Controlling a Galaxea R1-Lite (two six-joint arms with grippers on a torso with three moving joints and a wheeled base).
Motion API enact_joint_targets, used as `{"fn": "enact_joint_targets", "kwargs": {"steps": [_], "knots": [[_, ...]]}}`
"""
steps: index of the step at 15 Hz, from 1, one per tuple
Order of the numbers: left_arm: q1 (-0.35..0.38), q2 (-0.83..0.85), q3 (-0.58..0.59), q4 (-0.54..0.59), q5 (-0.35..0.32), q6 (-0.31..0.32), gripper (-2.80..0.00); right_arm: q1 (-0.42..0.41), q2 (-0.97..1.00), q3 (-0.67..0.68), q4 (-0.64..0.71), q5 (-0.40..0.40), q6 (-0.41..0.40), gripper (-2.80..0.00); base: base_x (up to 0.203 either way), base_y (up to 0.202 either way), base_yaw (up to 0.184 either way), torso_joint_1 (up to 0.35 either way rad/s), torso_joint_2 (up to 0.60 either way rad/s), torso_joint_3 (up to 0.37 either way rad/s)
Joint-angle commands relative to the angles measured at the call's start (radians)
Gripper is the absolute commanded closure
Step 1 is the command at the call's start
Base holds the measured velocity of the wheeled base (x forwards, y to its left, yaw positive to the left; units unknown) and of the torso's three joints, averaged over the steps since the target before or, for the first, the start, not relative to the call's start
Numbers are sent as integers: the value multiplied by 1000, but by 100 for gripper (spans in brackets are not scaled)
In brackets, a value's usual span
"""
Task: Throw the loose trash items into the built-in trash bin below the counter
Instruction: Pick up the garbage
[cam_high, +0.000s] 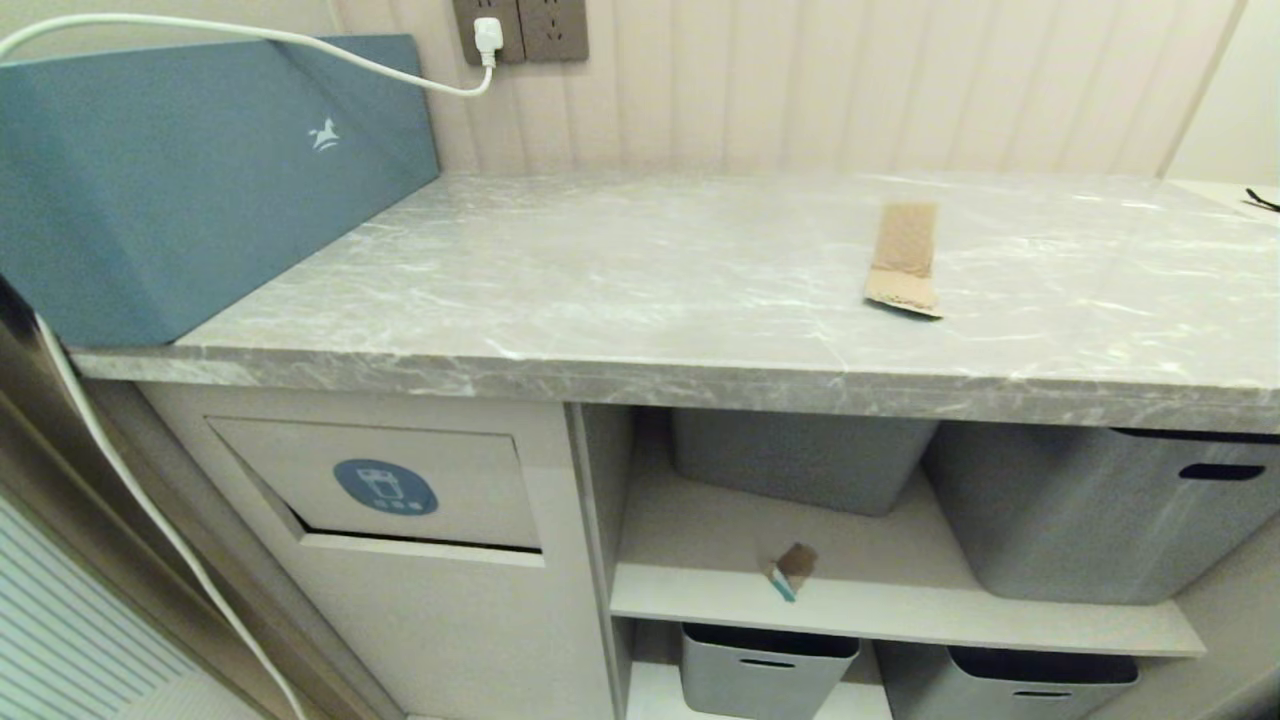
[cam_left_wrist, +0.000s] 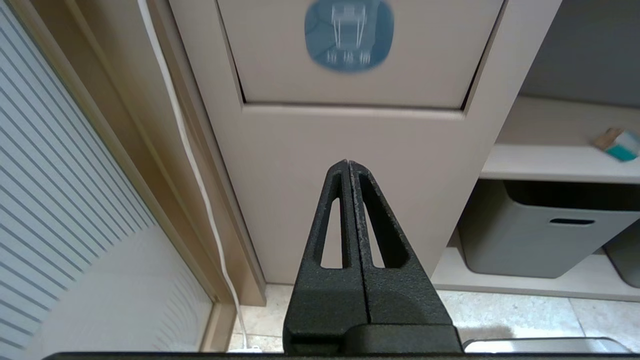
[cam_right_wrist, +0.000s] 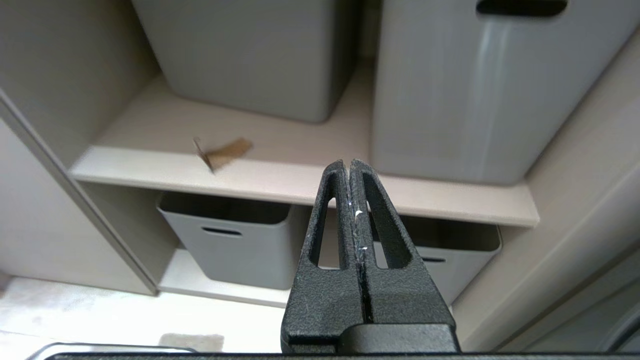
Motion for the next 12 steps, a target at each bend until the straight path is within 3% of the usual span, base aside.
{"fn": "enact_joint_targets", "kwargs": {"steps": [1,12], "knots": [[-1,0,0,0,0,0,0,1,-2,0,0,0,0,0,0,0,0,184,-475,-289],[0,0,0,0,0,0,0,1,-2,0,-1,0,1,0,0,0,0,207,-488,-280]]}}
